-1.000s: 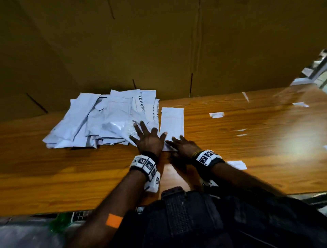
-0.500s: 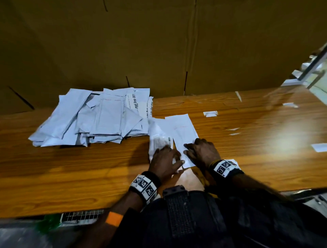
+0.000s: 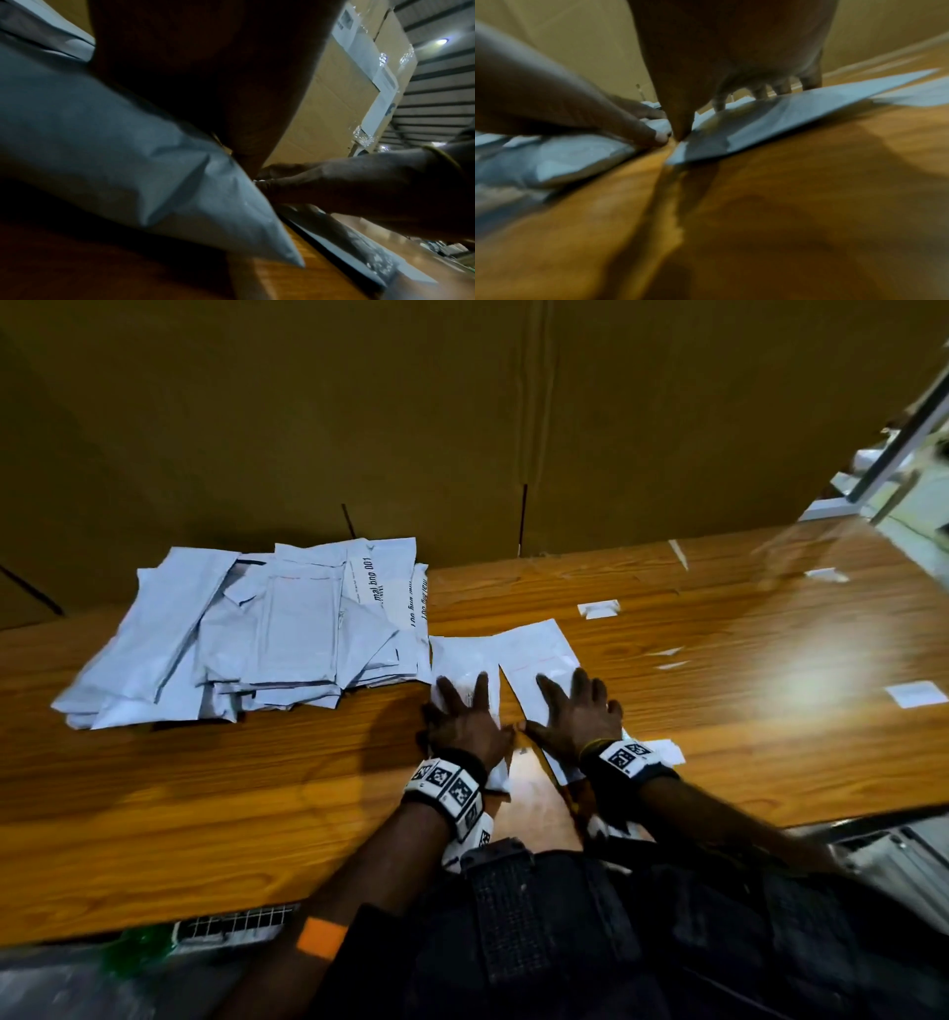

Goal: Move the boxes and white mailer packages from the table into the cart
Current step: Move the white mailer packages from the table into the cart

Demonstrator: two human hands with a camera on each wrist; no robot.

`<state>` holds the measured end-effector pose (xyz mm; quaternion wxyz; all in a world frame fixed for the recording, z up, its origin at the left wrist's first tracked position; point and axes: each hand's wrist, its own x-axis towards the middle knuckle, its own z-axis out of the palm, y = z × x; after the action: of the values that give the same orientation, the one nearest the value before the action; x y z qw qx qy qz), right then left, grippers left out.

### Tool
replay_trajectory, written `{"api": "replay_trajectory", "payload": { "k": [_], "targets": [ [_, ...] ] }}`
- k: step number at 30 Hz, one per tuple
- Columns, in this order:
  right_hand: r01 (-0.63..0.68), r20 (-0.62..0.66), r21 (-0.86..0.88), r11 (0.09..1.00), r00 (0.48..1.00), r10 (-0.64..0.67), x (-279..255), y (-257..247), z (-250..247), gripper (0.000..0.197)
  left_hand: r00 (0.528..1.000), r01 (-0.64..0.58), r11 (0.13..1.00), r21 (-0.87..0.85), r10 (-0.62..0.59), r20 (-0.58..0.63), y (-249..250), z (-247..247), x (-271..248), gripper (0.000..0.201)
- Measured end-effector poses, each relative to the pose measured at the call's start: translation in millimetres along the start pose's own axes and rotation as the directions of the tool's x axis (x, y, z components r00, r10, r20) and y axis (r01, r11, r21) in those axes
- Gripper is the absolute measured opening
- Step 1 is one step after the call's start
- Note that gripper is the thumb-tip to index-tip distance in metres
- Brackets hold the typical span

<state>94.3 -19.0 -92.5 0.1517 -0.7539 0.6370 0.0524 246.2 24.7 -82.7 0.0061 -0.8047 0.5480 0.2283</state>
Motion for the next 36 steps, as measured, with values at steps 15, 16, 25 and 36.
{"api": "replay_trajectory", "payload": {
  "k": [15,16,25,36],
  "targets": [
    [-0.095,-0.138,0.222,0.970,0.982,0.128,-20.8,21.6,2.8,0.055,0.990,-0.135,0.990,0.042,0.136,-0.026,19.5,1.9,3.8,0.077],
    [-0.088,-0.147,0.279,0.956,0.980,0.133,-22.7,25.3,3.4,0.054,0.987,-0.152,0.988,0.005,0.152,-0.045,20.0,3.2,2.4,0.075],
    [-0.209,-0.243,0.604,0.769,0.871,0.428,-59.4,94.9,-5.3,0.047,0.872,-0.485,0.842,-0.236,0.444,-0.208,89.0,29.9,-15.9,0.067],
    [-0.311,-0.293,0.717,0.624,0.677,0.675,-133.2,208.1,-12.7,0.045,0.723,-0.673,0.685,-0.278,0.689,-0.052,210.1,80.1,-69.7,0.058]
  ]
}}
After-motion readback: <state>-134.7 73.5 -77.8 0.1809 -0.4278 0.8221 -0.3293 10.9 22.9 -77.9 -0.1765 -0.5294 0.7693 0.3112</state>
